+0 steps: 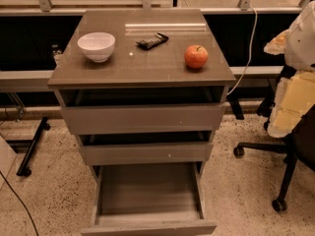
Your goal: Place apple into bottom drawer
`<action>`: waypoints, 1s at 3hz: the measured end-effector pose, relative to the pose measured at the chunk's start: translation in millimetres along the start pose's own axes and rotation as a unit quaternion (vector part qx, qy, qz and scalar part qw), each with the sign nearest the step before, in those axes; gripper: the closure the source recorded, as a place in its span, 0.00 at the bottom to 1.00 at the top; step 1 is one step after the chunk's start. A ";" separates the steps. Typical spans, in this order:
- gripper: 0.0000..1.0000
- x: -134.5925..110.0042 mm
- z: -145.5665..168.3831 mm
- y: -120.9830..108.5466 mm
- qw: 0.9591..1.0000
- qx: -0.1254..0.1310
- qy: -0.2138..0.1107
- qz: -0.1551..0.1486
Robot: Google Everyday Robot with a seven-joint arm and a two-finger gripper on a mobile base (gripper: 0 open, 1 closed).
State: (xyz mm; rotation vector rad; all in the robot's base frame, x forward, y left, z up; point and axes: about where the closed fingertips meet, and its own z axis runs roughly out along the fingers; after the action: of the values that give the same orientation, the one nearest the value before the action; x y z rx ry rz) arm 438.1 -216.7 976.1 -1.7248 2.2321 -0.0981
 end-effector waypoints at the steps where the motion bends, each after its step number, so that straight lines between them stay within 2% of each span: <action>1: 0.00 0.0 0.0 0.0 1.000 0.000 0.000 0.000; 2: 0.00 -10.9 -0.6 -8.6 1.000 0.014 -0.023 0.004; 3: 0.00 -31.8 7.2 -19.8 0.998 0.021 -0.057 0.003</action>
Offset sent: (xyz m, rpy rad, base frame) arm 0.0258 0.0184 0.0071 0.0968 -0.0731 -0.0041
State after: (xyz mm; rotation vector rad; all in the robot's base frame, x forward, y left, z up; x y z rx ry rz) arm 465.7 -190.7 980.7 -1.6595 2.1381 -0.0431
